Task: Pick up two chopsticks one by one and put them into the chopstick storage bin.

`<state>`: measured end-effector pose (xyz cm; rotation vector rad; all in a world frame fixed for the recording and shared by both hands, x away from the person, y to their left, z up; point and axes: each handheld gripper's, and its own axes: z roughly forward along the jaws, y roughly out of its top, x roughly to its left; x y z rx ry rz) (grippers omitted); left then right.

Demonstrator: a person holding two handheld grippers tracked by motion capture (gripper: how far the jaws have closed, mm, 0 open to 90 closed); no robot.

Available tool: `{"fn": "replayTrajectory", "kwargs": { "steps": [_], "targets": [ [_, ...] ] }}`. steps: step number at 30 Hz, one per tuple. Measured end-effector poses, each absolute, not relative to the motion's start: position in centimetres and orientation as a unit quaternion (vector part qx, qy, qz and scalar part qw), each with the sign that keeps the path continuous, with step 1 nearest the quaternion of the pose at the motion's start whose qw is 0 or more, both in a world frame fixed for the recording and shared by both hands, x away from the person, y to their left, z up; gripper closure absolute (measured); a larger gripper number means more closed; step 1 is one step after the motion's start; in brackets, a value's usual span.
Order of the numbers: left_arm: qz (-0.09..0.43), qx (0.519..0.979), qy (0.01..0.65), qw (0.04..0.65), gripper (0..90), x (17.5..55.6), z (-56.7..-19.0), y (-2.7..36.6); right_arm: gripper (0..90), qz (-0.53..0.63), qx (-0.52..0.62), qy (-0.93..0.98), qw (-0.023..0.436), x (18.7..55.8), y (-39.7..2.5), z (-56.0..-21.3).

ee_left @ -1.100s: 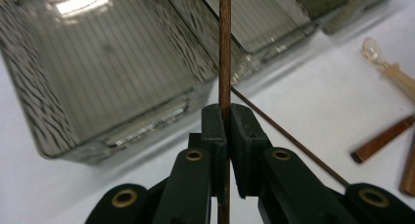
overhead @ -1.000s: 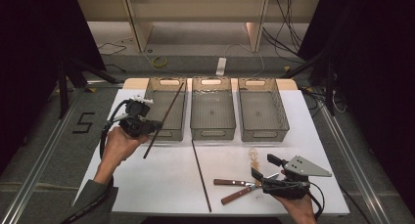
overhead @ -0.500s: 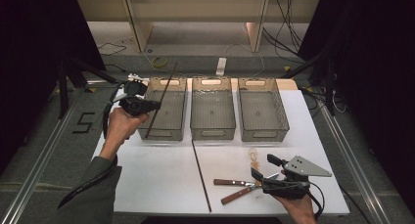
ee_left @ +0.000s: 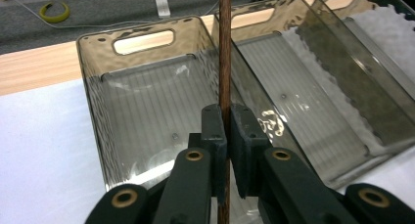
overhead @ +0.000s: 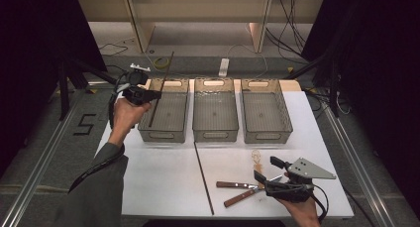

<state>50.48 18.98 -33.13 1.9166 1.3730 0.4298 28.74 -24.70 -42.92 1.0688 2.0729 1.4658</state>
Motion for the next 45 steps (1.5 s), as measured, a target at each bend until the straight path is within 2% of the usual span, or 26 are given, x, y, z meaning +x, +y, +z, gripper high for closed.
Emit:
{"fn": "replayTrajectory", "kwargs": {
  "steps": [14, 34, 41, 43, 45],
  "targets": [
    [0.173, 0.731, 0.557, 0.355, 84.5, 52.7, -35.7, 19.6, 25.0, 0.522, 0.378, 0.741, 0.188, 28.7, -24.6, -43.0],
    [0.184, 0.730, 0.569, 0.331, 84.2, 53.1, -38.0, 19.6, 24.9, 0.522, 0.377, 0.741, 0.188, 28.7, -24.6, -42.9],
    [0.168, 0.724, 0.584, 0.326, 83.7, 53.3, -38.7, 19.8, 24.9, 0.523, 0.375, 0.742, 0.188, 28.7, -24.5, -42.9],
    [0.174, 0.723, 0.587, 0.319, 83.0, 53.3, -38.8, 19.6, 24.9, 0.523, 0.375, 0.742, 0.186, 28.7, -24.5, -42.9],
    [0.172, 0.721, 0.592, 0.317, 74.6, 53.5, -38.9, 19.7, 24.9, 0.523, 0.376, 0.742, 0.185, 28.7, -24.6, -42.9]
  ]
}}
